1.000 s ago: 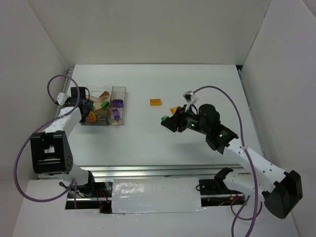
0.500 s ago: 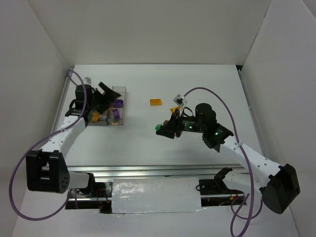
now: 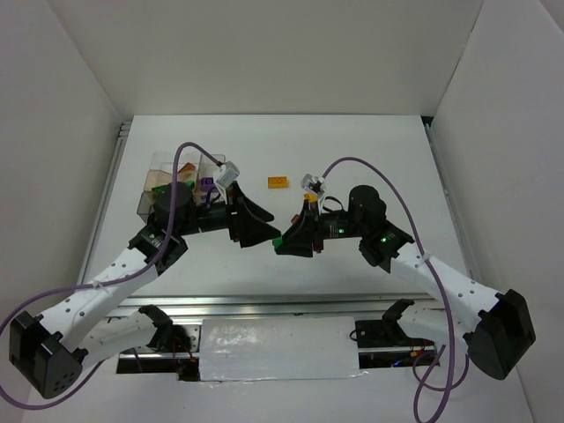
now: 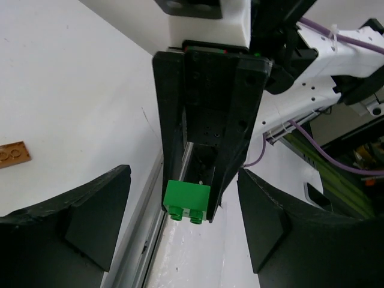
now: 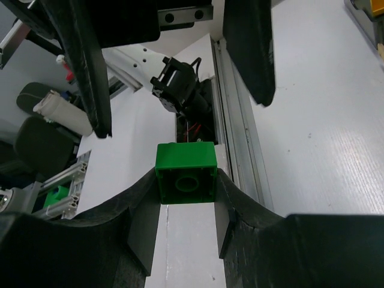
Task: Sort the legos into containers by color
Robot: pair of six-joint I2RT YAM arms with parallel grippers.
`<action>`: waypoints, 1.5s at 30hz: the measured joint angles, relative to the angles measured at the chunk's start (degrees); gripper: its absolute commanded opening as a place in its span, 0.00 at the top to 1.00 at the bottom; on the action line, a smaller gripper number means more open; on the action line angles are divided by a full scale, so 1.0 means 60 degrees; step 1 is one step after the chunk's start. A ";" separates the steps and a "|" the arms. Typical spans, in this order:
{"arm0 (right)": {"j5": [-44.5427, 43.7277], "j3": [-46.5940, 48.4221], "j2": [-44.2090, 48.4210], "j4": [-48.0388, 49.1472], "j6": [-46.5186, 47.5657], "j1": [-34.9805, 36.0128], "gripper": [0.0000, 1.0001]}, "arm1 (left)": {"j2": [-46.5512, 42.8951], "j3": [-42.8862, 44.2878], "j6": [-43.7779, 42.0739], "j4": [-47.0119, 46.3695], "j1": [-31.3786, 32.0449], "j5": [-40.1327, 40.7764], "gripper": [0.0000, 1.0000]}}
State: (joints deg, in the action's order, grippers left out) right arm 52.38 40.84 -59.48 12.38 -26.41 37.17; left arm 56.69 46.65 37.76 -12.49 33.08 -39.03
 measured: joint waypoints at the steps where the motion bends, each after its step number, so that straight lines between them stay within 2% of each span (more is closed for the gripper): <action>1: 0.0000 0.0004 0.0000 0.0018 -0.0026 0.0011 0.94 | -0.0022 -0.0011 -0.0062 -0.0025 0.0091 -0.0055 0.18; 12: 0.0018 0.0004 0.0430 0.0015 -0.0127 0.0015 0.93 | 0.0036 -0.0164 -0.0455 -0.0058 0.0503 -0.0426 0.35; 14: 0.0015 0.0004 0.0525 0.0007 -0.0117 0.0015 0.93 | 0.0040 -0.0164 -0.0477 -0.0069 0.0510 -0.0488 0.43; 17: 0.0015 0.0004 0.0528 -0.0026 -0.0095 0.0015 0.92 | 0.0040 -0.0160 -0.0503 -0.0117 0.0543 -0.0579 0.50; 21: 0.0000 0.0004 0.0528 -0.0018 -0.0091 0.0015 0.92 | 0.0051 -0.0160 -0.0521 -0.0171 0.0568 -0.0663 0.42; 30: -0.0007 0.0004 0.0528 -0.0007 -0.0087 0.0015 0.92 | 0.0138 -0.0160 -0.0517 -0.0142 0.0612 -0.0750 0.46; 33: -0.0015 0.0004 0.0492 0.0000 -0.0095 0.0015 0.90 | 0.0142 -0.0160 -0.0514 -0.0164 0.0623 -0.0816 0.58; 35: -0.0015 0.0004 0.0459 0.0015 -0.0098 0.0015 0.87 | 0.0142 -0.0160 -0.0535 -0.0197 0.0627 -0.0867 0.76; 37: 0.0025 0.0007 0.0433 0.0062 -0.0131 0.0015 0.82 | 0.0142 -0.0160 -0.0510 -0.0208 0.0623 -0.0903 0.95; 38: 0.0033 0.0007 0.0430 0.0080 -0.0142 0.0015 0.80 | 0.0142 -0.0160 -0.0506 -0.0226 0.0616 -0.0925 1.00; 40: 0.0069 0.0007 0.0412 0.0131 -0.0175 0.0015 0.73 | 0.0142 -0.0164 -0.0503 -0.0277 0.0616 -0.0962 1.00; 45: 0.0066 0.0007 0.0375 0.0226 -0.0262 0.0018 0.20 | 0.0069 -0.0175 -0.0499 -0.0313 0.0612 -0.0933 1.00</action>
State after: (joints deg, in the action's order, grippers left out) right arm 52.77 40.88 -57.23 13.74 -27.99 37.28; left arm 57.10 45.60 34.76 -14.37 36.75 -44.62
